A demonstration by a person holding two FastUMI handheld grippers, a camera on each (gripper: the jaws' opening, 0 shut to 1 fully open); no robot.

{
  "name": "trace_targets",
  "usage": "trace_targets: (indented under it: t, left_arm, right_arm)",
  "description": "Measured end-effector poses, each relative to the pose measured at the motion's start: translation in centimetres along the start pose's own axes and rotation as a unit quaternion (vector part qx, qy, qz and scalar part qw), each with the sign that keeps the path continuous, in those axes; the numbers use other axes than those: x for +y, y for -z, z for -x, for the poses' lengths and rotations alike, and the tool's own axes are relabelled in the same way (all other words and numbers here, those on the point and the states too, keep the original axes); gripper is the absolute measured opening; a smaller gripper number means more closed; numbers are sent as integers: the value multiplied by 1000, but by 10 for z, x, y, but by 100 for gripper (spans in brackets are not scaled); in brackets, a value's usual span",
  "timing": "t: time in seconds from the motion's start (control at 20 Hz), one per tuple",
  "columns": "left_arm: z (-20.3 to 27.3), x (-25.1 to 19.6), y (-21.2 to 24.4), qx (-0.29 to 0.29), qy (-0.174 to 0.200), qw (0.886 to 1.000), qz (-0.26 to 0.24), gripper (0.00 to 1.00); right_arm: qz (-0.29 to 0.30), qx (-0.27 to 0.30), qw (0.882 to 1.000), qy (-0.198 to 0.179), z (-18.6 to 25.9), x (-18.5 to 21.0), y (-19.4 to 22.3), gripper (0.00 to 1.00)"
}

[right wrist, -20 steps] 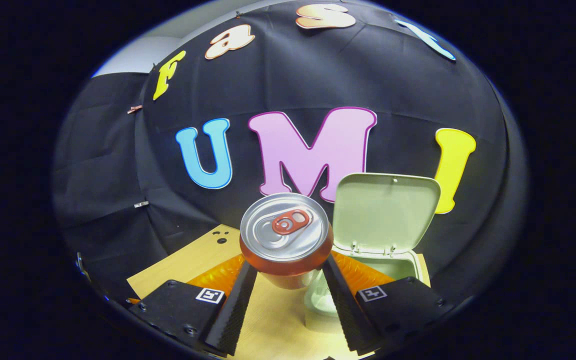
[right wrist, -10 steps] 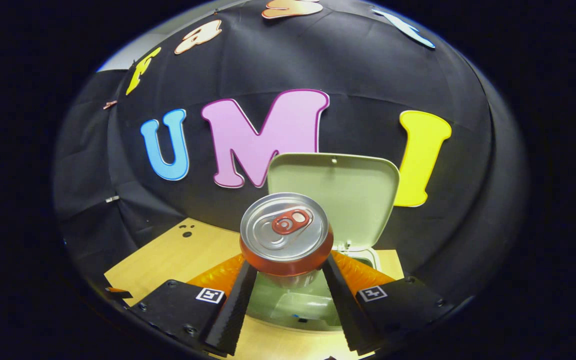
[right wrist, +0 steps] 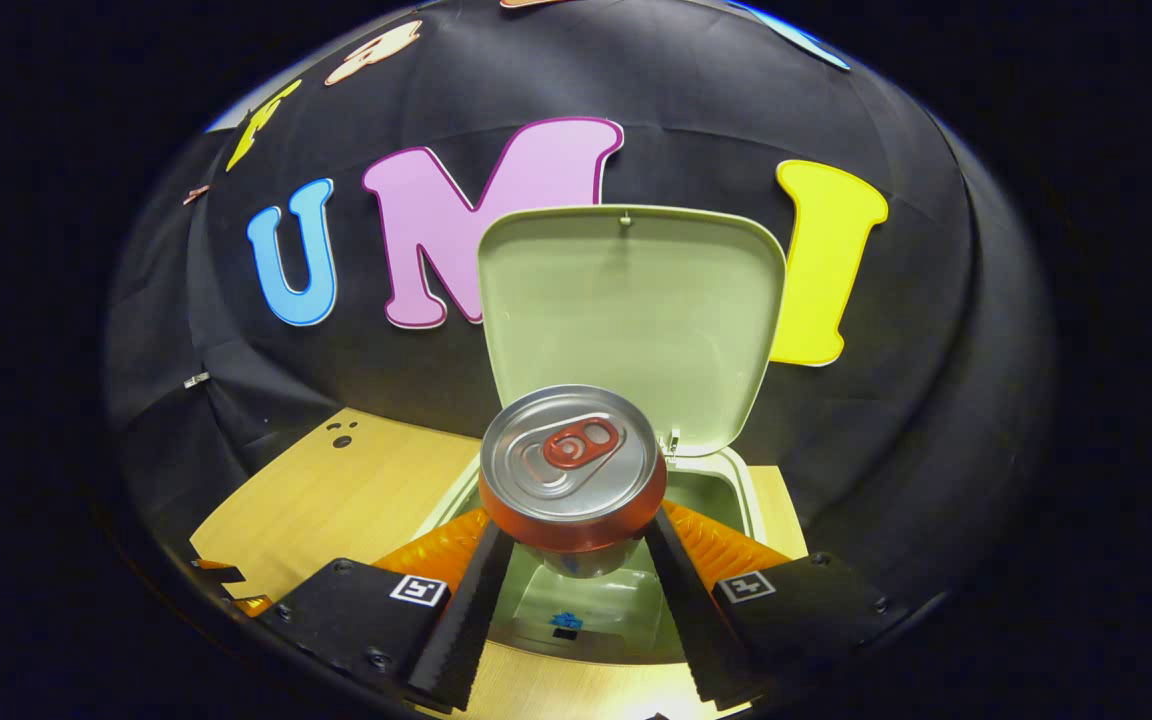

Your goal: Press the lid of the desktop garbage bin to open it, pick up the crumpled paper on the desktop and throw it into the bin, then pick up the pop can on the desktop and drop it into the bin, and finally close the garbage bin lid.

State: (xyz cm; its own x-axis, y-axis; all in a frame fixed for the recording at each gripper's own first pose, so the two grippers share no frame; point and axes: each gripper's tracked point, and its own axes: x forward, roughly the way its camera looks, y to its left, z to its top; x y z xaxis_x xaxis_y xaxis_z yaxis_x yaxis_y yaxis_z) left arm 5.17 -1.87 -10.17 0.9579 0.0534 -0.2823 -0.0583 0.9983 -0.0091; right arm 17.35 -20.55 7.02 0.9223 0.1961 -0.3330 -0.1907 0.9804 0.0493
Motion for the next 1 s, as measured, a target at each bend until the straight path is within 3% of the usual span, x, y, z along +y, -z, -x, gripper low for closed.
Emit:
trace_targets:
  t: [0.55,0.65,1.0]
  left_arm:
    - [-4,17,8,18,-13,999,23,96]
    - [-3,19,9,19,-15,999,27,96]
    - [1,20,13,22,-19,999,30,96]
  right_arm:
    - [-10,3,1000,5,-15,3,3,86]
    - [-12,-17,1000,8,-15,4,-6,98]
    - [-14,-72,997,3,9,9,-54,99]
